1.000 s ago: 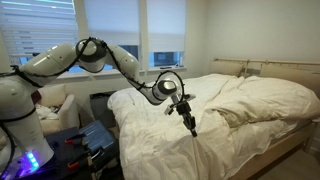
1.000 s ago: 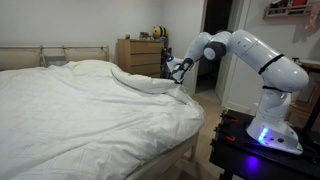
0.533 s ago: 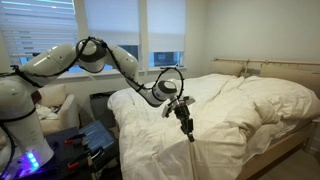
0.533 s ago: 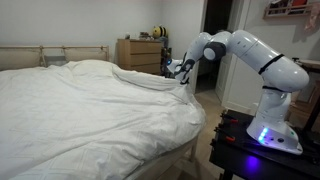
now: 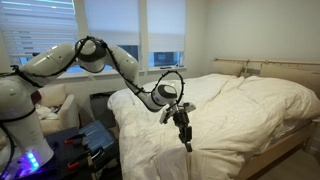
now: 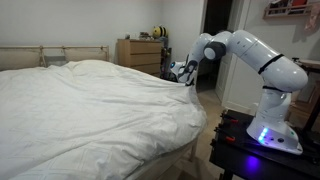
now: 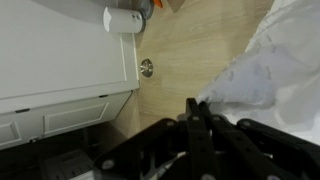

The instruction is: Straighten the blanket on the bed

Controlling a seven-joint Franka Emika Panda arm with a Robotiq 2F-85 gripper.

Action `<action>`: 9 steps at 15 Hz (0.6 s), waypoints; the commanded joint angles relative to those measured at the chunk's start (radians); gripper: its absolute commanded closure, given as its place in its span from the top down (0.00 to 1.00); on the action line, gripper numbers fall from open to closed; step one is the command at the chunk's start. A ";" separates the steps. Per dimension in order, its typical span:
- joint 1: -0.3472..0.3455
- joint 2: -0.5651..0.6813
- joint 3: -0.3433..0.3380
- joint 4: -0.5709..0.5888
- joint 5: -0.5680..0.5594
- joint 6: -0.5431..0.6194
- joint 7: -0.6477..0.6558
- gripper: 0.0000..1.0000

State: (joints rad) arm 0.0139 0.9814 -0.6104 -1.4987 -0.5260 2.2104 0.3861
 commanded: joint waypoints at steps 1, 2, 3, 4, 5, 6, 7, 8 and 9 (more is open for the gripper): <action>-0.011 -0.085 -0.004 -0.128 -0.039 -0.015 -0.001 0.00; -0.014 -0.092 -0.004 -0.145 -0.039 -0.004 -0.003 0.00; -0.018 -0.101 -0.002 -0.159 -0.033 0.008 -0.005 0.00; -0.021 -0.110 0.000 -0.174 -0.031 0.019 -0.012 0.26; -0.023 -0.117 -0.002 -0.186 -0.032 0.034 -0.015 0.27; -0.026 -0.125 -0.004 -0.203 -0.034 0.023 -0.020 0.32; -0.028 -0.138 -0.008 -0.225 -0.038 0.019 -0.023 0.41; -0.029 -0.150 -0.011 -0.244 -0.042 0.016 -0.023 0.48; -0.034 -0.160 -0.010 -0.254 -0.046 0.016 -0.024 0.57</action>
State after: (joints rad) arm -0.0153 0.9055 -0.6255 -1.6693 -0.5381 2.2428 0.3782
